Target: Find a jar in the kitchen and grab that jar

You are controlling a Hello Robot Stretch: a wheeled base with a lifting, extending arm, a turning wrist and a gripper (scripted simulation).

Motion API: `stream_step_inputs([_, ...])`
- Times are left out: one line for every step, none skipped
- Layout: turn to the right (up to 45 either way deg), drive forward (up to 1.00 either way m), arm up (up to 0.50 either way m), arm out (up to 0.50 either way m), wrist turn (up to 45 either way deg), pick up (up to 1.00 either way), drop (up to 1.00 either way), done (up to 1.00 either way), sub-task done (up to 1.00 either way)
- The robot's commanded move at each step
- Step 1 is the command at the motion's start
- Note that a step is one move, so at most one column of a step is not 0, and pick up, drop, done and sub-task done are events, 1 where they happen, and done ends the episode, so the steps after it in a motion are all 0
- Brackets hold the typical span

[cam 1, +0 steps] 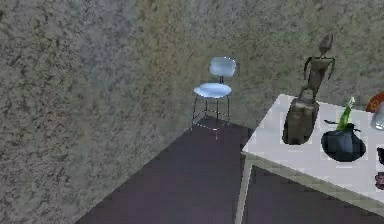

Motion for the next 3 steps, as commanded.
stream_step_inputs([45.0,0.0,0.0,0.0,0.0,0.0,0.0,0.0,0.0])
stream_step_inputs([45.0,0.0,0.0,0.0,0.0,0.0,0.0,0.0,0.0])
stream_step_inputs([6.0,0.0,0.0,0.0,0.0,0.0,0.0,0.0,0.0])
